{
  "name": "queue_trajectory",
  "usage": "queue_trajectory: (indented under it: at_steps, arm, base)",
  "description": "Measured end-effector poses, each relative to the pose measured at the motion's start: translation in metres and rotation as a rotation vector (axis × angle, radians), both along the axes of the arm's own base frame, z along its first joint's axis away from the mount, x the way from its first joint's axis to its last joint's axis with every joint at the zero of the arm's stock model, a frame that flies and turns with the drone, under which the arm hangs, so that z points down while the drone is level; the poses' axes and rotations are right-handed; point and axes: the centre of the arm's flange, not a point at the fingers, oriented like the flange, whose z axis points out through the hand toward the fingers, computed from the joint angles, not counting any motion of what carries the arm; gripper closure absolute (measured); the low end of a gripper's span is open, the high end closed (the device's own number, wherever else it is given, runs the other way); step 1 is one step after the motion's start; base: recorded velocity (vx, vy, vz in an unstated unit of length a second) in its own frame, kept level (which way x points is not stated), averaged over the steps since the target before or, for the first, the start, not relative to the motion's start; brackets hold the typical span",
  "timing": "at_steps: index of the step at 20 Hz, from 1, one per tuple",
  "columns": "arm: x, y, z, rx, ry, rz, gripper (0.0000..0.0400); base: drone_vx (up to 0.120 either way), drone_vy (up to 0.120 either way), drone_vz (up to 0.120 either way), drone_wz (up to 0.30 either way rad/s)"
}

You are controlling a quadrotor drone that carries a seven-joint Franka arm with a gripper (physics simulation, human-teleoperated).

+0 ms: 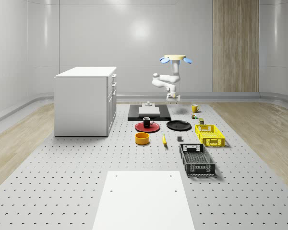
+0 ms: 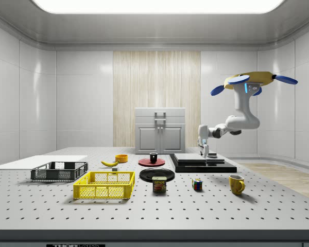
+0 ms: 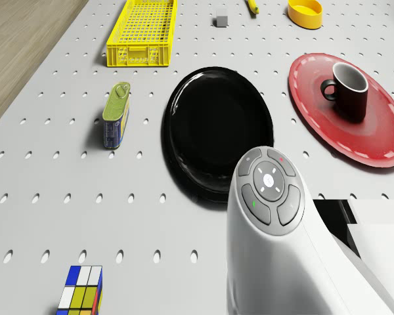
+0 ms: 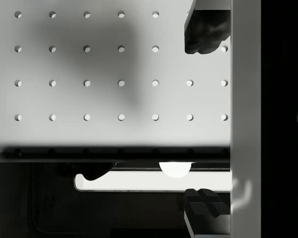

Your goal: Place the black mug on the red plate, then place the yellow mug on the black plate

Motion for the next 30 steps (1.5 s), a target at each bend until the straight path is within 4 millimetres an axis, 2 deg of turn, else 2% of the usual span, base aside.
queue_trajectory:
  at_steps: [7, 28, 30]
  arm:
    - [0.0000, 0.0000, 0.0000, 0.000, 0.000, 0.000, 0.0000]
    - [0.0000, 0.0000, 0.0000, 0.000, 0.000, 0.000, 0.0000]
    - [0.0000, 0.0000, 0.0000, 0.000, 0.000, 0.000, 0.0000]
  base:
    - [-0.120, 0.091, 0.000, 0.000]
    - [-0.120, 0.120, 0.000, 0.000]
    - [-0.020, 0.120, 0.000, 0.000]
